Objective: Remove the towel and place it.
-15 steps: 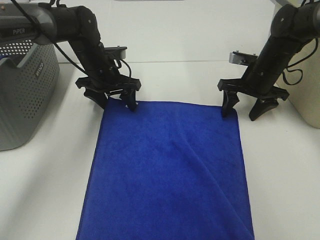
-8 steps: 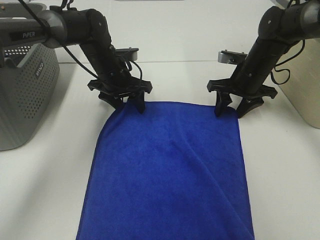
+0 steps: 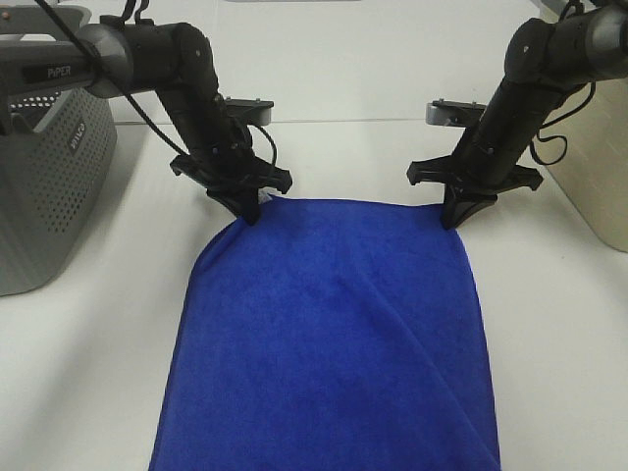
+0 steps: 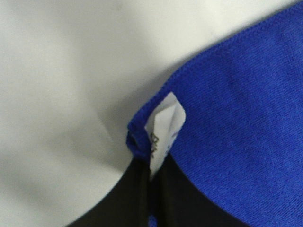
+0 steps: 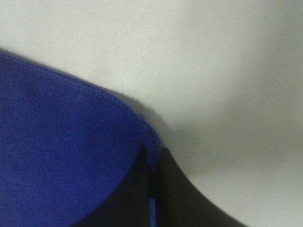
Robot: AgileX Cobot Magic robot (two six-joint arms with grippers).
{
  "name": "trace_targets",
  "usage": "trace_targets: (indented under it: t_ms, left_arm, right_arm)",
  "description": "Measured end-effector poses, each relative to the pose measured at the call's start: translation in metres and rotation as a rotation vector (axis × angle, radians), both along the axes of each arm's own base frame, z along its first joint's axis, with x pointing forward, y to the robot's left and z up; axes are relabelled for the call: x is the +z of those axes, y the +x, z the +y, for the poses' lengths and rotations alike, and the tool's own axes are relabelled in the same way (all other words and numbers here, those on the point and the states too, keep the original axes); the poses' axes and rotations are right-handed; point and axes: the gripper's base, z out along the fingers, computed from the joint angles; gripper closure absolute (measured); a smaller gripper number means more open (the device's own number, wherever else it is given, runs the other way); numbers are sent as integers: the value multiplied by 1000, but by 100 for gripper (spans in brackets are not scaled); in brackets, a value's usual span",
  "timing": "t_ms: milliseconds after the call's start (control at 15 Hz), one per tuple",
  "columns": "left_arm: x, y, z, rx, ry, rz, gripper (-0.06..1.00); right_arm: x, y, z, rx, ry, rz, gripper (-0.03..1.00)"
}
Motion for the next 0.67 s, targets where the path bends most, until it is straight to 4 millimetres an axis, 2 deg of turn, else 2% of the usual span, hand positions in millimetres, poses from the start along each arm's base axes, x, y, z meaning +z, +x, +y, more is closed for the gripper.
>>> trace_targets:
  t_ms: [333,533,667]
  left_arm:
    - [2,3,1,-46,71,-54,94]
    - [10,17,4,-55,128,-165,94]
    - [26,27,4,-57,143,-259,94]
  right_arm:
    - [2,10,-3,146,-78,-145,95]
    - [16,28,-4,191,-127,-270,95]
    - [31,41,-3,217,-144,-365,95]
